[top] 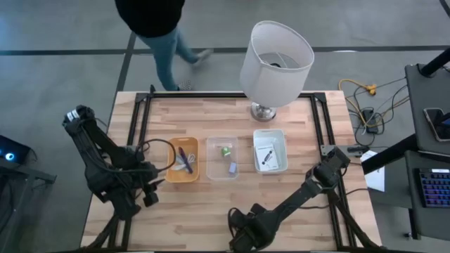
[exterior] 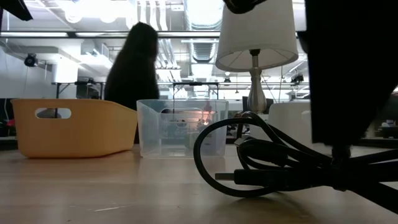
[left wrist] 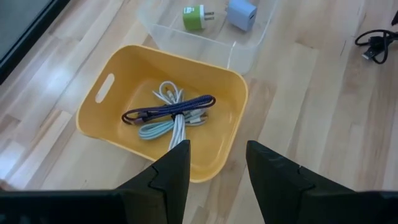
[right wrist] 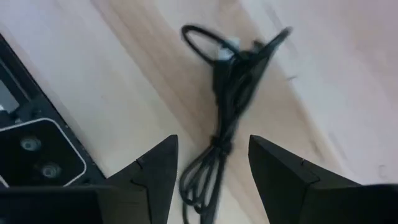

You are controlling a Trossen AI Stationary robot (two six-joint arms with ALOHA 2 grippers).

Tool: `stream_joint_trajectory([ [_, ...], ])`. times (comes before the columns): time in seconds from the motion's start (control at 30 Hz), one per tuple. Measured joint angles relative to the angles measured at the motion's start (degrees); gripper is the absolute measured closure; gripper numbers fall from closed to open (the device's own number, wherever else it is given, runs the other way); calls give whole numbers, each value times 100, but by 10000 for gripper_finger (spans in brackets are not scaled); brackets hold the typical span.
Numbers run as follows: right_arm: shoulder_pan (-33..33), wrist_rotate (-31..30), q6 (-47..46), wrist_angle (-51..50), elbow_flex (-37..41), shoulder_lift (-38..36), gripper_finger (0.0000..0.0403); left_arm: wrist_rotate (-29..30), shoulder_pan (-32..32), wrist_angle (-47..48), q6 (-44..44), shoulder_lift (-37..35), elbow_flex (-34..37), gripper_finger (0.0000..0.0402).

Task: Pick and place items into bin
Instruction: Put the black charger cable into the yellow bin

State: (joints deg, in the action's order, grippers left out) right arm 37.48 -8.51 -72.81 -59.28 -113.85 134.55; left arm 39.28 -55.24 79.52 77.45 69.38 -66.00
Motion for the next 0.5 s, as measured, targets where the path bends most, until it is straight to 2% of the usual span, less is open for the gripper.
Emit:
stream_joint_trajectory([
  [0.27,31,197,-252,282,445,23,218,2,0,222,-11,-89,0,260],
  [0.5,41,272,-31,483,666,-9,218,25,0,465,-20,-140,0,260],
])
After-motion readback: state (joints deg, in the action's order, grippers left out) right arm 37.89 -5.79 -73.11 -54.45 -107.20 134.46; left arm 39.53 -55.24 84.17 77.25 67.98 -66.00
